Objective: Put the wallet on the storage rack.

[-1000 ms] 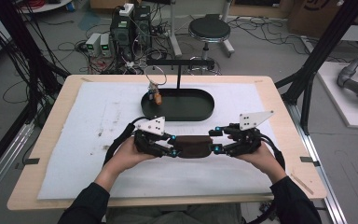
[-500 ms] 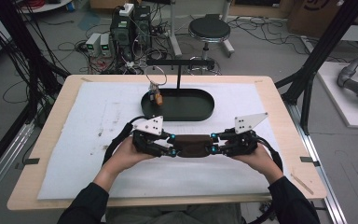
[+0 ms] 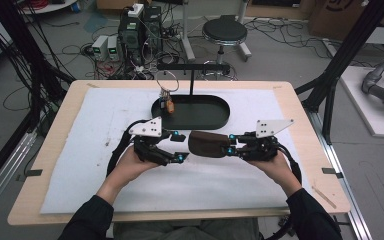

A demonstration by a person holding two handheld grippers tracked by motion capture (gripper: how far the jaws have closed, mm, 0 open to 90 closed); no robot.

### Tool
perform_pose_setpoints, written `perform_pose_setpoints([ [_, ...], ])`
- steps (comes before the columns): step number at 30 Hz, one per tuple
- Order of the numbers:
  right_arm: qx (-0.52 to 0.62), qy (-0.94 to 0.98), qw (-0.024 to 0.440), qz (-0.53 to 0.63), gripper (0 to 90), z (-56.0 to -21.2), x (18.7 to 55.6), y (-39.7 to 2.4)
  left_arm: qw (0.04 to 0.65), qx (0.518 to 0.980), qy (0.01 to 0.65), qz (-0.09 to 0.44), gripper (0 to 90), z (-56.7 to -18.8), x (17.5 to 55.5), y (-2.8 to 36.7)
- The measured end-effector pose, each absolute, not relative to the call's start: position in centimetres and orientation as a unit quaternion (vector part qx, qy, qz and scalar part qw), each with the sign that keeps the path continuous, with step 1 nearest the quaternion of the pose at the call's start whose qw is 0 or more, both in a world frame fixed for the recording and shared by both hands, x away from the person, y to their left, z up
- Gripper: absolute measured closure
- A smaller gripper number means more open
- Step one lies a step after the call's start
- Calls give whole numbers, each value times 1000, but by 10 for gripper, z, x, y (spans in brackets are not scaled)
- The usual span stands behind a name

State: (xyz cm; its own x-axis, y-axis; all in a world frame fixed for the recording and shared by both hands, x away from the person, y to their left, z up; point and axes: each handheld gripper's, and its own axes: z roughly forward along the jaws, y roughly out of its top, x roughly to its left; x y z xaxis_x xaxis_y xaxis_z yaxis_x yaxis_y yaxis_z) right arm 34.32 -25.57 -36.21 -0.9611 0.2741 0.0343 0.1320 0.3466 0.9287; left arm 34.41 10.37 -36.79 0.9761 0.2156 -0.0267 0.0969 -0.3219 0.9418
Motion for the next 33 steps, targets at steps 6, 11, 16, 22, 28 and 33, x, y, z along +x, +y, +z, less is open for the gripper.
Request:
perform_pose_setpoints([
  [6,168,805,107,559,726,-362,356,-254,589,793,132,84,319,-370,335,125],
  [11,200,796,139,554,728,-360,370,-246,590,785,156,104,311,-377,326,141],
  [16,238,791,166,538,728,-363,386,-234,592,775,181,126,309,-385,317,156],
  [22,271,787,191,521,728,-371,407,-217,598,762,203,141,304,-391,313,168],
  [28,300,787,208,497,729,-384,426,-199,601,756,217,143,303,-398,315,174],
  [33,322,778,211,497,730,-397,439,-191,605,753,215,141,303,-399,315,173],
])
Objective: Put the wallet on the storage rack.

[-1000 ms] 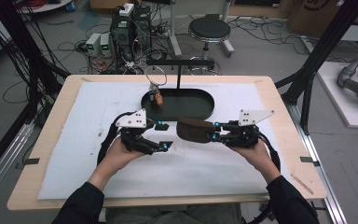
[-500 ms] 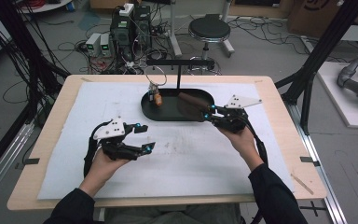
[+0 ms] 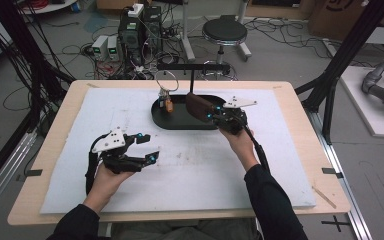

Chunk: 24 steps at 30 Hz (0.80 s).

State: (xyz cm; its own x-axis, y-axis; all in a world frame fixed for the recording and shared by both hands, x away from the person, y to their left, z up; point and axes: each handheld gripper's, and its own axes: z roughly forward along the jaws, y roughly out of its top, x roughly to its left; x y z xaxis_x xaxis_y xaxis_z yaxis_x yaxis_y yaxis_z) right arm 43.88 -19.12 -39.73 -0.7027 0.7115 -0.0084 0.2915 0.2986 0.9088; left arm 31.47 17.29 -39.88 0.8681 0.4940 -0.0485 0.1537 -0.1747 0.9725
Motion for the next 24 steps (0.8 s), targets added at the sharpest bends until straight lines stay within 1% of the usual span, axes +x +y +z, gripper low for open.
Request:
perform_pose_setpoints([
  [7,344,764,208,505,730,-410,453,-184,606,753,212,143,303,-399,314,170],
  [13,346,769,218,491,730,-416,463,-172,606,753,214,140,303,-401,315,170],
  [19,349,767,223,490,730,-421,467,-164,606,753,214,138,303,-402,314,170],
  [24,357,768,218,485,730,-425,470,-163,606,754,212,136,304,-403,315,169],
])
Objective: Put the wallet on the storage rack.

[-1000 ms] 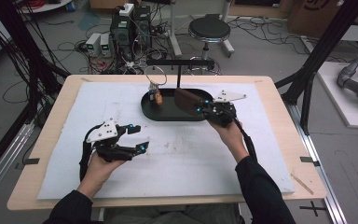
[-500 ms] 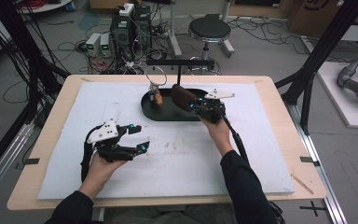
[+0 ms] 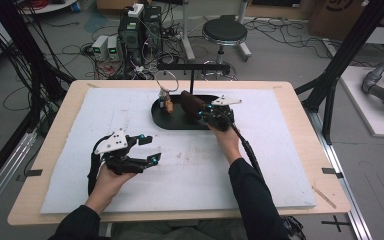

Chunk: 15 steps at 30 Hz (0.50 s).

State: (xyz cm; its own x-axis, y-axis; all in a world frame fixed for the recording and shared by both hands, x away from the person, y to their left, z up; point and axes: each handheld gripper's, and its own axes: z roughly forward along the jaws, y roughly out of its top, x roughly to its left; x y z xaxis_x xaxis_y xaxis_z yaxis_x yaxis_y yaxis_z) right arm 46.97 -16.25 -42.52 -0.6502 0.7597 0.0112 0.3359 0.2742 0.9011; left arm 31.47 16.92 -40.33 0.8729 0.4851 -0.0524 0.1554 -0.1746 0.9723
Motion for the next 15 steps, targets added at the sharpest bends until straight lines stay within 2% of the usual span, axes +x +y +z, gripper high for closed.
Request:
perform_pose_setpoints([
  [15,367,772,210,475,702,-433,473,-161,607,754,211,134,303,-404,315,168],
])
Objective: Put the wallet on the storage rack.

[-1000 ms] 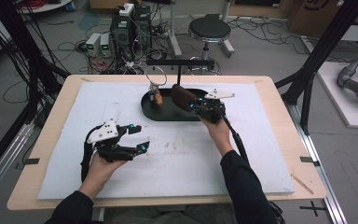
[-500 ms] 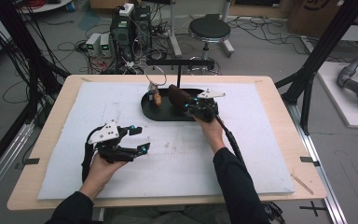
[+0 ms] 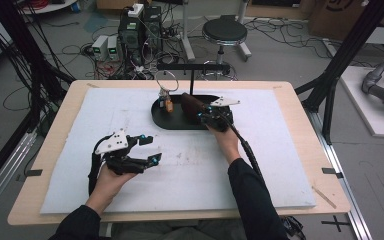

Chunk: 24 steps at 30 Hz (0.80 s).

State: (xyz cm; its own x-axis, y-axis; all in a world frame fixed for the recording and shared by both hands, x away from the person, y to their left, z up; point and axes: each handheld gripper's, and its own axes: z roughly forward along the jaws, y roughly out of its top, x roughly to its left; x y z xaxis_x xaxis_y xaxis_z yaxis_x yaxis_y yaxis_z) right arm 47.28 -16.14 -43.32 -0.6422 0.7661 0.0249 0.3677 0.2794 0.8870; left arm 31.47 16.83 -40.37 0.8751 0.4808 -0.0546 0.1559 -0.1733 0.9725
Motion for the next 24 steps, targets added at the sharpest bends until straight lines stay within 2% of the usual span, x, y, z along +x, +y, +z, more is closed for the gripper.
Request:
perform_pose_setpoints([
  [6,378,771,196,474,680,-433,473,-164,608,753,212,134,303,-404,315,168],
  [12,381,774,201,464,627,-431,472,-165,608,755,208,133,303,-403,316,167],
  [24,382,773,211,461,408,-415,467,-176,606,755,211,137,304,-403,318,168],
])
